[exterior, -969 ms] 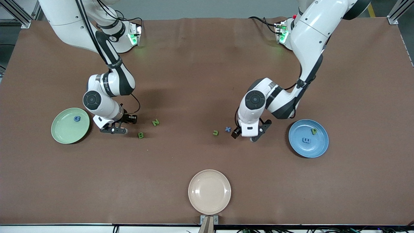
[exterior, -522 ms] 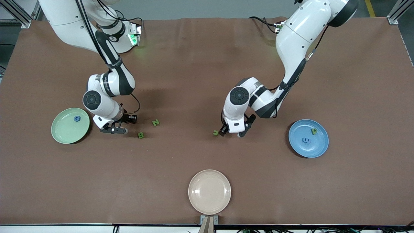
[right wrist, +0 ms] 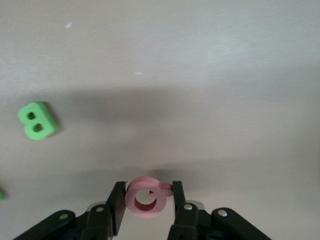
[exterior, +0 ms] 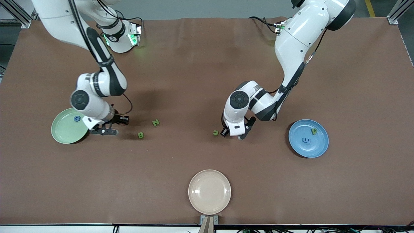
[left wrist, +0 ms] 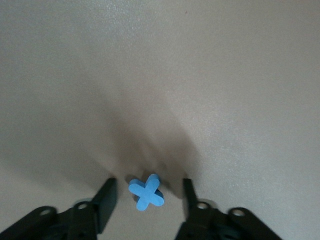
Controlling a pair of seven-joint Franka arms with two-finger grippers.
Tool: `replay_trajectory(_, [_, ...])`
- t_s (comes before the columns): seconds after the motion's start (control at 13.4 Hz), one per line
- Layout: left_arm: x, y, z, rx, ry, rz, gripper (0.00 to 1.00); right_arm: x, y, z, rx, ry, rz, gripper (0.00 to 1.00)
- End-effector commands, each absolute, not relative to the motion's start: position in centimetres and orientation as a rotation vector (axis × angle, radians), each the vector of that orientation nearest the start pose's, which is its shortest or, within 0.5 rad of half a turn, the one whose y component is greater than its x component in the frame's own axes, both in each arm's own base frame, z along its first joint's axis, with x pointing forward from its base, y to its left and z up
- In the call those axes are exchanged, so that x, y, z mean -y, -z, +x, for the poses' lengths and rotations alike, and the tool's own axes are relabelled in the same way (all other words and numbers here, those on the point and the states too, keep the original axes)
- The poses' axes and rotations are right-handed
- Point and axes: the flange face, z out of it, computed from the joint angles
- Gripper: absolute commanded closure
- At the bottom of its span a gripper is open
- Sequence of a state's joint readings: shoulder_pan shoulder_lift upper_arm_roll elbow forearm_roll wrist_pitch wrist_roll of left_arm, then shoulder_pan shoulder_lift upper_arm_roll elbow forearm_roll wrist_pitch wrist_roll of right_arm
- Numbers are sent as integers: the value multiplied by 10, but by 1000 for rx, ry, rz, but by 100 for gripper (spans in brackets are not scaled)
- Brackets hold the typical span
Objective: Sort upper and lower case letters into plates
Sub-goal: 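Place the x on the blue plate while the right gripper places G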
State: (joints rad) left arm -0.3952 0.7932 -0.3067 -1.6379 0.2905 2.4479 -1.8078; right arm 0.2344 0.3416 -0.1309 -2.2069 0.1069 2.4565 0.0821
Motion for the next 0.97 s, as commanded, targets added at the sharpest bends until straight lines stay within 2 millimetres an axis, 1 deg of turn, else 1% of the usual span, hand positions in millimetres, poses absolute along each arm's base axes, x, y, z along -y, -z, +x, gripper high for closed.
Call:
replay_trajectory(0.0, [428,-169,546,1508,8,-2834,81,9,-244,535,-18,-155,-3122,77])
replay_trajectory(0.07, [428,-171,547,1473,42,-2846,99,36,-243,533,3,-158,-3117,76])
replay_trajectory(0.15, [426,-175,549,1436,84,-2856,100,64,-242,530,34,-158,-3110,76])
replay_trajectory(0.22, [420,-182,554,1428,110,-2847,100,89,-241,527,65,-157,-3104,76])
replay_trajectory(0.3, [411,-199,561,1395,154,-2835,100,115,-238,521,80,-160,-3100,76])
replay_trajectory(0.37, [389,-220,577,1371,197,-2819,100,130,-238,519,102,-153,-3106,76])
replay_trajectory(0.45, [370,-241,587,1322,214,-2815,100,141,-233,517,91,-162,-3109,76])
replay_trajectory(0.52, [354,-259,594,1234,224,-2827,100,144,-230,518,93,-166,-3111,76])
replay_trajectory(0.6, [333,-270,602,1182,222,-2820,100,148,-226,518,116,-179,-3114,76])
replay_trajectory(0.67, [309,-278,610,1131,211,-2813,100,155,-220,516,104,-193,-3111,76])
replay_trajectory(0.75, [283,-281,616,1060,192,-2814,100,159,-212,517,98,-190,-3115,76])
replay_trajectory(0.82, [252,-278,616,971,163,-2816,100,160,-206,519,97,-160,-3127,75])
replay_trajectory(0.89, [223,-276,617,917,138,-2815,100,159,-200,519,102,-158,-3129,75])
